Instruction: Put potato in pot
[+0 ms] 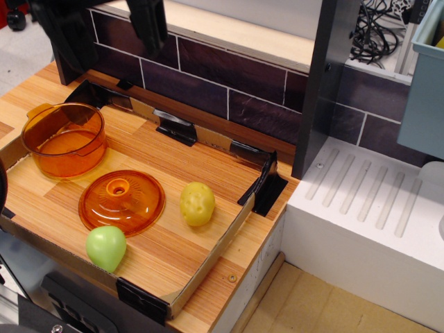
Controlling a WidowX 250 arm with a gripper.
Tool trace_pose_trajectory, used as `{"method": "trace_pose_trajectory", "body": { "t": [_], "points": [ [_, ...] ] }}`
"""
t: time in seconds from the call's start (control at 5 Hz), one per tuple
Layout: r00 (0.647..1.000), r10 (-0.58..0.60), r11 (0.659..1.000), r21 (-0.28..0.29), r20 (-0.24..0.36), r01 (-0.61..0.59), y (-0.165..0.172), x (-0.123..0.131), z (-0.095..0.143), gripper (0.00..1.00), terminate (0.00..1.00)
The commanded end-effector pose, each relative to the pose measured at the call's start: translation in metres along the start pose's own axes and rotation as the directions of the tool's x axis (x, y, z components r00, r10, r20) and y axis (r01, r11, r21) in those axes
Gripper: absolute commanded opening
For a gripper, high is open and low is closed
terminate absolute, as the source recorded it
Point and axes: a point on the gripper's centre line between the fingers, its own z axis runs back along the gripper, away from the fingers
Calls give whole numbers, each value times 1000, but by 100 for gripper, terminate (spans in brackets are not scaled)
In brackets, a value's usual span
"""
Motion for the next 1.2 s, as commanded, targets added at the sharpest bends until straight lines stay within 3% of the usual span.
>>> {"method": "trace_pose_trajectory", "body": {
  "t": [0.0,0.2,0.4,0.6,1.0],
  "points": [
    [982,145,989,-18,124,-143,-20,1,-34,100,0],
    [968,183,978,64,174,-196,-15,3,-59,100,0],
    [966,171,975,108,194,-194,-5,6,-76,100,0],
    [963,228,962,119,142,-245,3,18,-90,100,0],
    [955,261,958,85,145,-274,5,33,-111,100,0]
  ]
}}
